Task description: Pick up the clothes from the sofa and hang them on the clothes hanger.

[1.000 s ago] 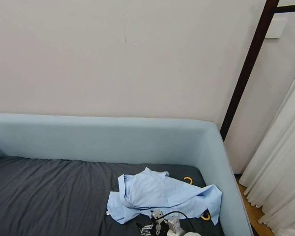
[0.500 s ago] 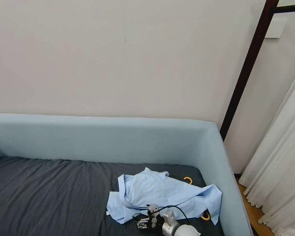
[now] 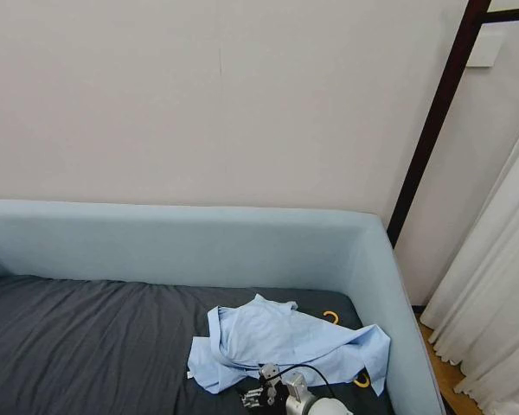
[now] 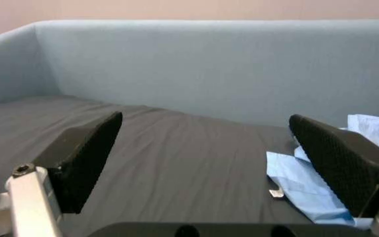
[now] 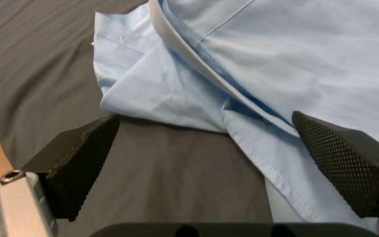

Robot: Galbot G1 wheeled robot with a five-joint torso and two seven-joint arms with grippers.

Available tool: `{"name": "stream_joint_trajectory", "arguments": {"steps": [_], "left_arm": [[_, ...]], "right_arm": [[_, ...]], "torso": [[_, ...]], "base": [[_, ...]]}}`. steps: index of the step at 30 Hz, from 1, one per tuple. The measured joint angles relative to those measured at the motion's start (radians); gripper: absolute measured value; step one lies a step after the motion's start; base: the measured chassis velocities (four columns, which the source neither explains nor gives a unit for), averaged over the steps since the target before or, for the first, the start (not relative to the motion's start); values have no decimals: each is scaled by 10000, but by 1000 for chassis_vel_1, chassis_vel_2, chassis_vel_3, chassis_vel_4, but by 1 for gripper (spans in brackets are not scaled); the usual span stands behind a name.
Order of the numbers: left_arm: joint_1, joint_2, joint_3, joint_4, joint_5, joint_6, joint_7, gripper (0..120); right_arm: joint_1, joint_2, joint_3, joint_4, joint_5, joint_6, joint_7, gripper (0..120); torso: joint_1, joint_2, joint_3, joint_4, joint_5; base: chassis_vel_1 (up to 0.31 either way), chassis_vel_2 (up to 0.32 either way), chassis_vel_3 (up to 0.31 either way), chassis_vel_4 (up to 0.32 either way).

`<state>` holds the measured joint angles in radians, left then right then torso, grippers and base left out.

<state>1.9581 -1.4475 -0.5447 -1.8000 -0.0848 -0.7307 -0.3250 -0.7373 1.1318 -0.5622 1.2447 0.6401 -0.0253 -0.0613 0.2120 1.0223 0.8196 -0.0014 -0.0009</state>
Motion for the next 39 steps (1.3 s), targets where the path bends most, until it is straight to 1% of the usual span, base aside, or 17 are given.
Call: {"name": "stream_joint_trajectory", "arguments": {"steps": [5,6,7,10,11,15,16,20,21,24,25,29,30,31,33,39], "left_arm": [[20,164,-84,-75,-111,3,1,100],[28,182,-94,-92,-120,2,2,100],[28,182,-94,-92,-120,2,2,100],[55,183,-100,-119,-128,-2,6,100],[55,183,-100,-119,-128,-2,6,100],[87,122,-74,-123,-124,-64,29,100],[87,122,-74,-123,-124,-64,29,100],[103,85,-49,-110,-109,-117,41,100],[103,85,-49,-110,-109,-117,41,100],[84,82,-45,-101,-103,-119,45,100],[84,82,-45,-101,-103,-119,45,100],[-26,126,-77,-70,-131,-119,46,100],[-69,143,-83,-37,-142,-119,43,100],[-69,143,-83,-37,-142,-119,43,100],[-139,155,-83,15,-161,-119,43,100],[-270,147,-28,118,-174,-117,42,100]], "right_arm": [[86,77,-52,-169,-13,-91,-16,100],[106,99,-63,-203,-13,-104,-8,96],[106,99,-63,-203,-13,-104,-8,96],[149,190,-73,-310,-5,-125,39,84],[149,190,-73,-310,-5,-125,39,84],[234,300,-99,-533,8,-133,83,65],[234,300,-99,-533,8,-133,83,65],[403,364,-105,-732,123,-133,119,47],[403,364,-105,-732,123,-133,119,47],[518,396,-108,-915,162,-133,117,34],[518,396,-108,-915,162,-133,117,34],[692,394,-195,-1323,163,-16,-65,15],[726,359,-228,-1340,177,20,-112,8],[726,359,-228,-1340,177,20,-112,8],[757,281,-289,-1303,240,106,-209,0],[787,82,-319,-1092,261,494,-609,0]], "torso": [[0,0,0,0,0],[0,0,0,0,0],[0,0,0,0,0],[0,0,0,0,0],[0,0,0,0,0],[0,0,0,0,1],[0,0,0,0,1],[0,0,0,1,1],[0,0,0,1,1],[0,0,0,1,1],[0,0,0,1,1],[0,0,0,1,2],[0,0,0,1,2],[0,0,0,1,2],[0,0,0,0,1],[0,0,1,1,2]], "base": [[0,0,0,0],[0,0,0,0],[0,0,0,0],[0,0,0,0],[0,0,0,0],[0,0,0,0],[0,0,0,0],[0,0,0,0],[0,0,0,0],[0,0,0,0],[0,0,0,0],[0,0,0,0],[0,0,0,0],[0,0,0,0],[0,0,0,0],[0,0,0,0]]}}
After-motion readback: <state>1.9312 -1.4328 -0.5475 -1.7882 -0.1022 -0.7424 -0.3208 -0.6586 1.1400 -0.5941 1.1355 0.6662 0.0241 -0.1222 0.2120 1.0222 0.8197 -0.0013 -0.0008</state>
